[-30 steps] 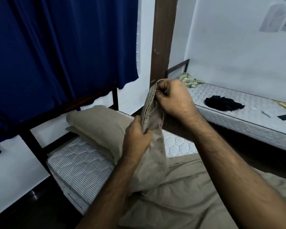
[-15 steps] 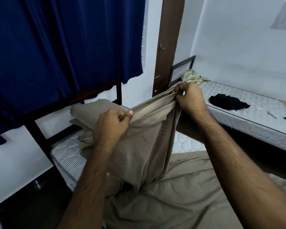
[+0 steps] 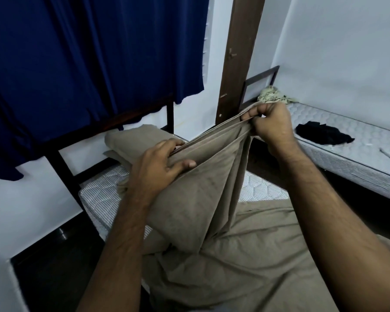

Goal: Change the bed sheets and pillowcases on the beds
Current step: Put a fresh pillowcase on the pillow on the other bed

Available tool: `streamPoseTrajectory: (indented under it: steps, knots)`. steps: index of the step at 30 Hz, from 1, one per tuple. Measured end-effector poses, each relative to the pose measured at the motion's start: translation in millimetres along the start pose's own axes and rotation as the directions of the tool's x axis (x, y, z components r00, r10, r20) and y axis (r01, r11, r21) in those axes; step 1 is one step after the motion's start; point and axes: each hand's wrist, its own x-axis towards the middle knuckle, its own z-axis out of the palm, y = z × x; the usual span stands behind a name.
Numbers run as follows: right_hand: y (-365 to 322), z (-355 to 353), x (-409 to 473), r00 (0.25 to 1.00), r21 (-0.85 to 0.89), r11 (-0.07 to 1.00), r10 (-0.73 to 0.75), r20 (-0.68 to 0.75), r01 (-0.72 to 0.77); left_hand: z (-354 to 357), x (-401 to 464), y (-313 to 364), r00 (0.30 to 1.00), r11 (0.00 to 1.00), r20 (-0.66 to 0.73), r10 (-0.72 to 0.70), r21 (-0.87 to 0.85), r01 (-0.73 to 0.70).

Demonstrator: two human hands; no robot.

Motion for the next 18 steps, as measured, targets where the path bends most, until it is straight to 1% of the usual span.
streamPoseTrajectory:
  steps: [1, 3, 4, 5, 7, 10, 12, 14, 15, 18]
  knots:
    - [1.2, 0.5, -0.9, 1.0, 0.02, 1.0, 0.01, -0.014, -0.009, -0.3, -0.2, -1.1, 0.999, 0.998, 0.051, -0.006, 0.068, 0.002]
    - [3.4, 0.1, -2.2, 0.998, 0.066, 0.997, 0.035, -0.047, -0.031, -1.4, -0.9, -2.7, 0.989, 0.964, 0.141, -0.051, 0.264, 0.012]
    - [4.9, -0.6, -2.1, 0.997, 0.094, 0.995, 0.05, -0.06, -0.044, -1.5, -1.4, -3.4, 0.987, 0.941, 0.143, -0.08, 0.339, 0.027]
    - [6.6, -1.8, -1.7, 0.996, 0.117, 0.992, 0.063, -0.07, -0.054, -1.8, -2.2, -4.8, 0.989, 0.918, 0.108, -0.104, 0.393, 0.054]
    - [10.2, -5.1, -1.3, 0.995, 0.142, 0.988, 0.065, -0.074, -0.054, -3.6, -3.9, -5.5, 0.986, 0.897, 0.034, -0.162, 0.423, 0.132]
    - [17.5, -12.2, -2.9, 0.998, 0.109, 0.993, 0.047, -0.041, -0.043, -8.6, -2.4, -7.6, 0.963, 0.881, -0.013, -0.268, 0.401, 0.251]
    - [23.1, -20.2, -3.6, 0.999, 0.012, 1.0, -0.005, 0.032, 0.005, -14.5, -0.6, -10.7, 0.938, 0.859, -0.038, -0.344, 0.39, 0.331]
    - [27.2, -30.5, -2.7, 0.992, -0.149, 0.987, -0.039, 0.122, 0.057, -21.4, -0.2, -18.0, 0.911, 0.826, -0.087, -0.403, 0.393, 0.403]
    - [28.5, -35.7, -1.2, 0.987, -0.209, 0.976, -0.037, 0.158, 0.07, -24.8, -0.4, -21.1, 0.896, 0.809, -0.12, -0.427, 0.392, 0.438]
    - [29.0, -45.6, 3.0, 0.969, -0.309, 0.945, -0.03, 0.244, 0.107, -30.5, -1.5, -22.3, 0.856, 0.782, -0.229, -0.463, 0.349, 0.516]
